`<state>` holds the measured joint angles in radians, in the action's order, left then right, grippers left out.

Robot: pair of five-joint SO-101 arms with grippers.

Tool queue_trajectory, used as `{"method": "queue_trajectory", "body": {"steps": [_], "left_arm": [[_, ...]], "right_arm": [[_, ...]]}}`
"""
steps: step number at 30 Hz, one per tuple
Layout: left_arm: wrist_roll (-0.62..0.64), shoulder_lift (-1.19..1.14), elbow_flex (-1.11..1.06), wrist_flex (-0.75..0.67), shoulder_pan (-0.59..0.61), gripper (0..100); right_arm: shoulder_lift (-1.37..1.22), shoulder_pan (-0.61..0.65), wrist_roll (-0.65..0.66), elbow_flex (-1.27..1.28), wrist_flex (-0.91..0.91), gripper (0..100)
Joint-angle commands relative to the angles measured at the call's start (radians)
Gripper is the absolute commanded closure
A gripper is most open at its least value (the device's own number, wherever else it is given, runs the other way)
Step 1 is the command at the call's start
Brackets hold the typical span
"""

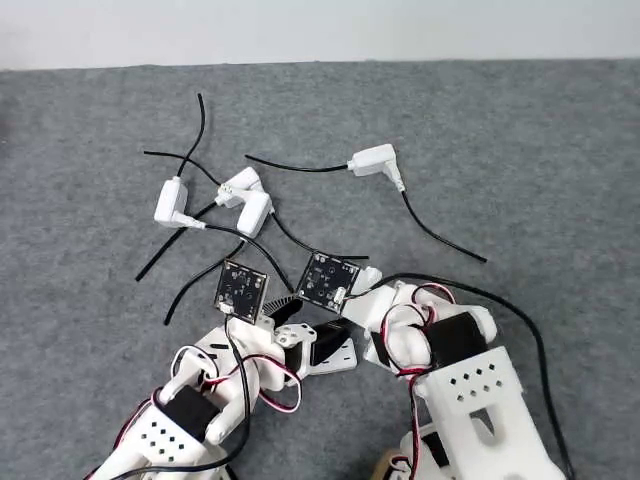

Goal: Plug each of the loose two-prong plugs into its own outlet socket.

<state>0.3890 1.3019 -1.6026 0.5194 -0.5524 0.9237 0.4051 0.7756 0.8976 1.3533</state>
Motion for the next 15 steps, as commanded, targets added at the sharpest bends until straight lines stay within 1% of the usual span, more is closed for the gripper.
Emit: {"method": "queue_trajectory", "body": {"steps": [1,5,8,11,15], "left_arm": [[0.006,0.011,0.013,-0.023,0.0,72],[0.003,0.011,0.015,-0.025,-0.005,72],[0.003,0.011,0.015,-0.025,-0.005,72],[0.003,0.011,0.015,-0.025,-0.005,72],[0.003,0.011,0.012,-0.023,-0.002,72]], "right_arm": [[0.013,0.013,-0.014,-0.023,-0.031,98.9],[0.015,0.013,-0.015,-0.052,-0.024,98.9],[0.015,0.015,-0.058,-0.061,-0.03,98.9],[0.016,0.059,-0.071,-0.063,-0.028,98.9],[0.016,0.117,-0.126,-0.094,-0.028,98.9]]}}
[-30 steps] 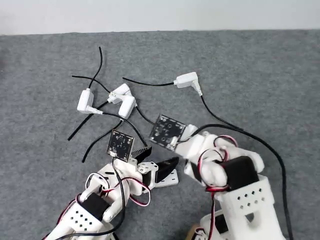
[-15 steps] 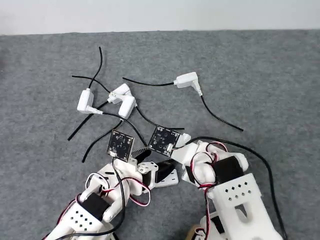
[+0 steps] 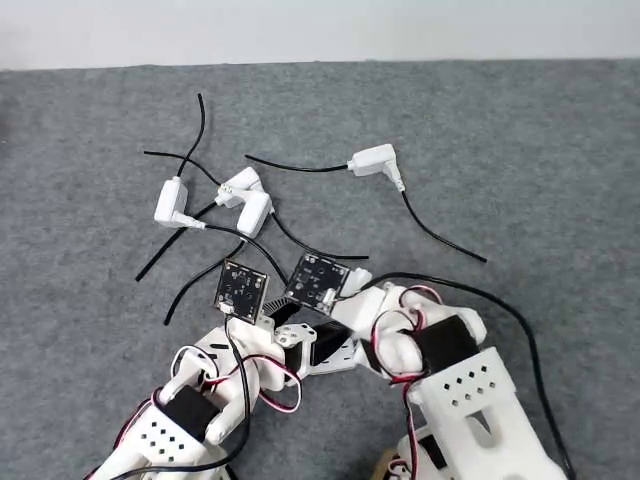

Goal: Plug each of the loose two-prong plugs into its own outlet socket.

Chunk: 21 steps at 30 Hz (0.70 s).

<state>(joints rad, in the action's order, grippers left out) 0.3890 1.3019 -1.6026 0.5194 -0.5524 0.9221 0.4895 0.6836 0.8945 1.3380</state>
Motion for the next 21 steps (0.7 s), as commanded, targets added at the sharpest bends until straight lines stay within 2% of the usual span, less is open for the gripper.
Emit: {"method": "queue_trajectory", "body": {"steps": [1,14,21], "left_arm": [[0.003,0.011,0.012,-0.023,-0.002,72],[0.002,0.011,0.01,-0.023,-0.005,72],[0.0,0.011,0.01,-0.023,-0.005,72]], "right_arm": [[0.018,0.038,-0.041,-0.109,-0.008,98.9],[0.019,0.035,-0.041,-0.189,0.018,98.9],[0.019,0.035,-0.037,-0.262,0.088,98.9]]}}
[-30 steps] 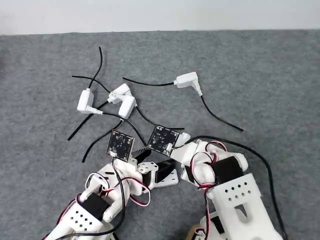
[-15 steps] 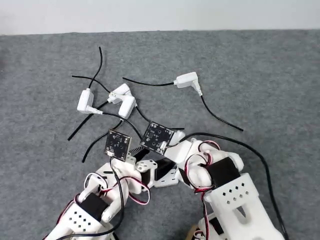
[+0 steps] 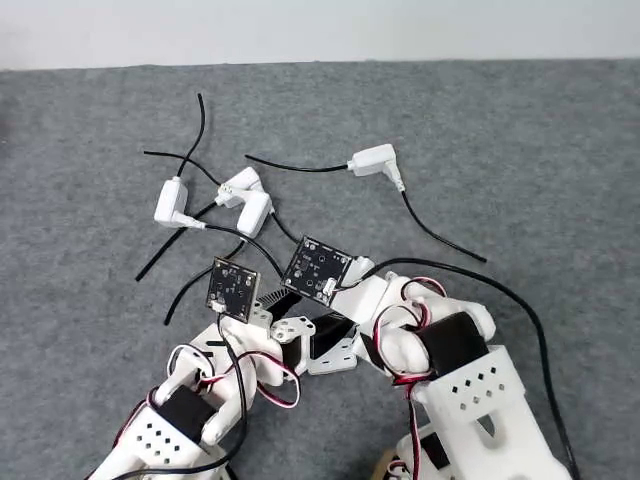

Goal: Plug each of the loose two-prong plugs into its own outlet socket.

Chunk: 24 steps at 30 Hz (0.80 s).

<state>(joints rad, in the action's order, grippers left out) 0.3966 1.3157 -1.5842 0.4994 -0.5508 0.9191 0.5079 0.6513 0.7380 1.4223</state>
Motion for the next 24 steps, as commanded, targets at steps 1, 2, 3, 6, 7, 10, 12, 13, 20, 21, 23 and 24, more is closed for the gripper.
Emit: {"method": "queue_trajectory", "body": {"steps": [1,2,3,6,7,10,12,13,20,21,23,24], "left_arm": [[-0.008,-0.003,-0.008,-0.003,-0.006,72],[-0.008,-0.003,-0.008,-0.003,-0.006,72],[-0.008,-0.003,-0.008,-0.003,-0.006,72],[-0.008,-0.003,-0.008,-0.003,-0.006,72],[-0.008,-0.003,-0.008,-0.003,-0.006,72],[-0.008,-0.003,-0.008,-0.003,-0.006,72],[-0.008,-0.003,-0.008,-0.003,-0.008,72],[-0.008,-0.003,-0.008,-0.003,-0.008,72],[-0.008,-0.003,-0.005,0.0,0.023,72],[-0.008,-0.003,-0.004,0.0,0.048,72],[-0.008,-0.003,-0.002,0.0,0.112,72],[-0.008,-0.003,-0.002,0.0,0.149,72]], "right_arm": [[0.022,0.016,-0.006,-0.106,0.004,98.9],[0.022,0.016,-0.008,-0.103,0.002,98.9],[0.022,0.016,-0.008,-0.101,0.001,98.9],[0.022,0.016,-0.008,-0.104,0.002,98.9],[0.022,0.016,-0.008,-0.106,0.002,98.9],[0.022,0.016,-0.009,-0.104,-0.001,98.9],[0.022,0.016,-0.009,-0.103,-0.005,98.9],[0.022,0.016,-0.009,-0.101,-0.005,98.9],[0.012,0.005,0.051,-0.054,-0.007,98.9],[0.012,-0.01,0.057,-0.049,-0.007,98.9],[0.01,-0.038,0.058,-0.049,-0.002,98.9],[0.01,-0.048,0.071,-0.049,0.002,98.9]]}}
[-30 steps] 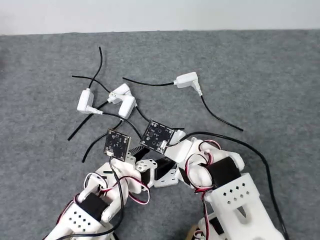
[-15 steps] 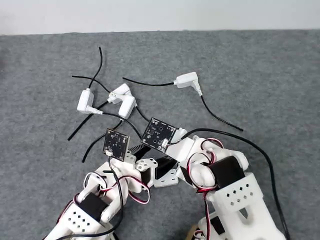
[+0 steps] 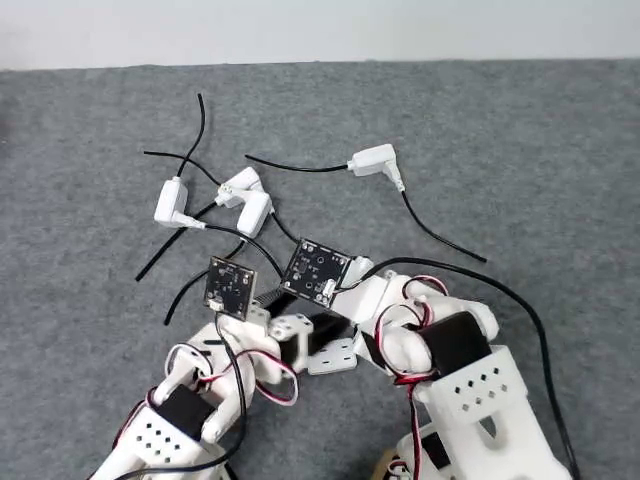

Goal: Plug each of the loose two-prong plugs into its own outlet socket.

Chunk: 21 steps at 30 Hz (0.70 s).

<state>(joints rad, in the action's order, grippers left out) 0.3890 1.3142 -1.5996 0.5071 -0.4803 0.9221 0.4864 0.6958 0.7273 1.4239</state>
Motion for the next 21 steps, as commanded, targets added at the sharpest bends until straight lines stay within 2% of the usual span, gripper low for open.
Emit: {"method": "queue_trajectory", "body": {"steps": [1,5,9,12,17,21], "left_arm": [[0.0,-0.002,0.012,-0.006,0.117,72],[-0.009,-0.002,-0.012,0.02,0.292,72],[-0.104,-0.002,-0.024,0.063,0.474,72],[-0.129,-0.002,-0.039,0.066,0.571,72],[-0.127,-0.002,-0.048,0.061,0.592,72],[-0.129,-0.002,-0.048,0.061,0.592,72]], "right_arm": [[0.007,-0.033,0.046,-0.038,0.007,98.9],[0.004,-0.038,0.11,-0.048,0.048,98.9],[-0.068,-0.038,0.137,-0.112,0.082,98.9],[-0.171,-0.038,0.138,-0.189,0.097,98.9],[-0.378,-0.033,0.149,-0.384,0.176,98.9],[-0.55,-0.028,0.238,-0.493,0.249,98.9]]}}
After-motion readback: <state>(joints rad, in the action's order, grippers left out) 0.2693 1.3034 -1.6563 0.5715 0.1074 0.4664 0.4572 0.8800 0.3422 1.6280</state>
